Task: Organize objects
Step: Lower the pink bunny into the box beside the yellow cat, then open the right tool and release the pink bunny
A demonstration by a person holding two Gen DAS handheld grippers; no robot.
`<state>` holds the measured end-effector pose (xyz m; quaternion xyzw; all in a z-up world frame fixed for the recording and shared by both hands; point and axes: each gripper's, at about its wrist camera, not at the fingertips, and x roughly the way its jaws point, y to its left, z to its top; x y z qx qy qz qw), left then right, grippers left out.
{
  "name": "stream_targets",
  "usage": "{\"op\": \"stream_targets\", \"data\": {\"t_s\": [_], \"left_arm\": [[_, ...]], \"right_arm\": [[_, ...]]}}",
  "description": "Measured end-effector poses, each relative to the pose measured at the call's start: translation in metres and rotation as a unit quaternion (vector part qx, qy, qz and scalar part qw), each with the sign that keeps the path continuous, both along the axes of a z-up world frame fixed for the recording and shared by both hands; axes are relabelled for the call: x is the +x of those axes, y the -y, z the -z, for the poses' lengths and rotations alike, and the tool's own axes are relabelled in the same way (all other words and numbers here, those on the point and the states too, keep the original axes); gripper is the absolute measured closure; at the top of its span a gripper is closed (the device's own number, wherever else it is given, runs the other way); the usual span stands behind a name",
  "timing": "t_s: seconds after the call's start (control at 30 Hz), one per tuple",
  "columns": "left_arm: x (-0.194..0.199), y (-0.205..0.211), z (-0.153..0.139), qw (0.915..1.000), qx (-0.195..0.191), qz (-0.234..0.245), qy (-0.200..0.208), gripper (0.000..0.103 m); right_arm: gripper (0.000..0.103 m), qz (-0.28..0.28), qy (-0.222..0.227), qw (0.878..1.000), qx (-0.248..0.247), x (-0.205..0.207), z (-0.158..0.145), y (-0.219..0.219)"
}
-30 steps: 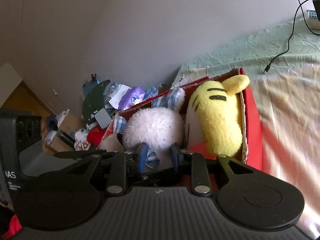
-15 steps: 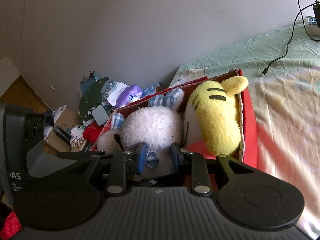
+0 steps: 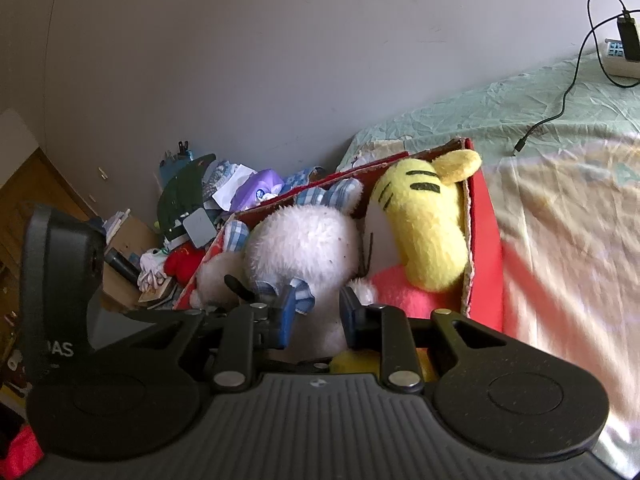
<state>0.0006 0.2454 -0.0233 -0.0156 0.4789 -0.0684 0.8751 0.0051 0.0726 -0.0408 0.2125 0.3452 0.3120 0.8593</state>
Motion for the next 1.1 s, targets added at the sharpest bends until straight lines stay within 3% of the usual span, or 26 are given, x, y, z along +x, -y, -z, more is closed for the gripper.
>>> {"op": "stream_targets", "data": {"t_s": [0.37, 0.43, 0.73, 0.87, 0.97, 1.1], "left_arm": [[-0.007, 0.000, 0.001, 0.9993, -0.007, -0.037, 0.003, 0.000], [-0.008, 0.001, 0.002, 0.9991, -0.007, -0.040, 0.007, 0.000], [-0.012, 0.002, 0.002, 0.9978, -0.014, -0.065, 0.009, 0.000], [-0.014, 0.004, 0.001, 0.9974, -0.008, -0.070, 0.015, 0.000], [-0.014, 0.006, -0.001, 0.9971, -0.001, -0.076, 0.013, 0.000], [-0.018, 0.012, -0.013, 0.9956, 0.033, -0.083, 0.027, 0.001]], "right_arm": [[0.078, 0.015, 0.000, 1.000, -0.002, -0.010, -0.002, 0.005], [0.068, 0.029, -0.014, 0.999, -0.009, -0.011, 0.000, 0.009], [0.067, 0.037, 0.012, 0.999, -0.031, -0.022, -0.011, 0.014], [0.066, 0.059, 0.012, 0.998, -0.026, -0.028, -0.016, 0.025], [0.058, 0.087, 0.011, 0.995, -0.041, -0.034, -0.019, 0.030], [0.055, 0.119, 0.018, 0.991, -0.060, -0.047, -0.025, 0.037]]}}
